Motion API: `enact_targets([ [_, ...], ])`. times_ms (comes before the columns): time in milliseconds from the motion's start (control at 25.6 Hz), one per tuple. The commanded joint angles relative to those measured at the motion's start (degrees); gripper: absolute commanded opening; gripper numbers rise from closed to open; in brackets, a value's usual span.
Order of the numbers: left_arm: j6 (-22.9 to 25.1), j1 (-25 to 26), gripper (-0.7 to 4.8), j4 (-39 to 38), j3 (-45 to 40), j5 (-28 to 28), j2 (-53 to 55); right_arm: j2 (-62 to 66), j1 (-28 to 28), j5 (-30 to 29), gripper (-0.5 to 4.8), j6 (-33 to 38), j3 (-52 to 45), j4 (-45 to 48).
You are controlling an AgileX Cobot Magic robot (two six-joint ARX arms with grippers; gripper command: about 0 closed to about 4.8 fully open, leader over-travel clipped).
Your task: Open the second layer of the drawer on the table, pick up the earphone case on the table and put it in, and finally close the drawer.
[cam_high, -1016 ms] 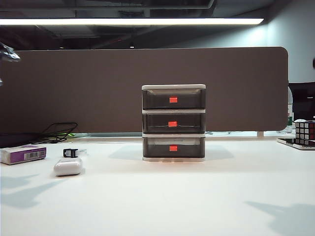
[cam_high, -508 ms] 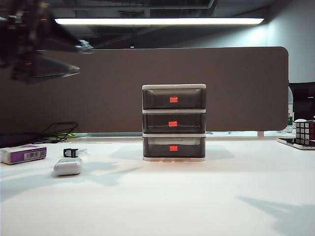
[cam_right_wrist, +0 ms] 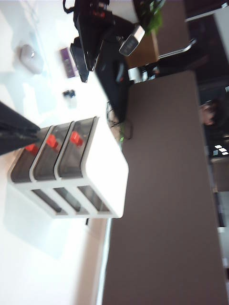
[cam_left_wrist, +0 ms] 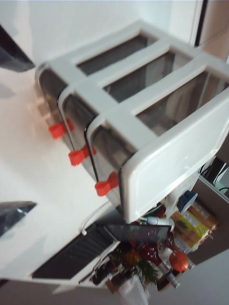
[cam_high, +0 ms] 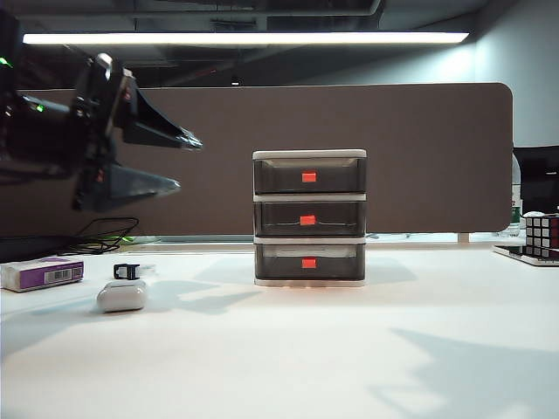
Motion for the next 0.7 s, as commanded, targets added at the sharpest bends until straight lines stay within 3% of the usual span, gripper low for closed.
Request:
enact_targets([
  [39,-3.8,-2.8,3.41,4.6,0.0,-0.2,1.3,7.2,0.8,-0.1,-0.05,-3.5,3.6,2.9],
  [235,-5.1,-8.2,3.31,10.8,-1.7,-5.0,1.4,20.0,2.2,-0.6,-0.05,-3.7,9.8,9.1],
  [313,-12.2,-10.0,3.31,15.5,-3.3,-7.2,1.4,28.6,4.3,-3.6,-0.05,-3.7,15.2,10.0],
  [391,-14.1,-10.4,3.31,15.6,-3.3,-6.4,1.4,32.1,5.6,-5.2,-0.05,-3.7,17.5,10.0],
  [547,-12.9,-10.5,3.31,16.9,-3.2,-4.6,1.4,36.1,8.4,-5.7,-0.05,-4.1,20.0,10.1],
  [665,-12.4,-10.6,3.31,17.1,-3.1,-6.6,1.4,38.6,11.3,-5.5,-0.05,-8.4,20.4,11.8],
  [704,-8.6,-12.0,3.31,16.5,-3.2,-8.5,1.4,39.9,11.5,-5.4,-0.05,-8.9,20.5,13.1],
])
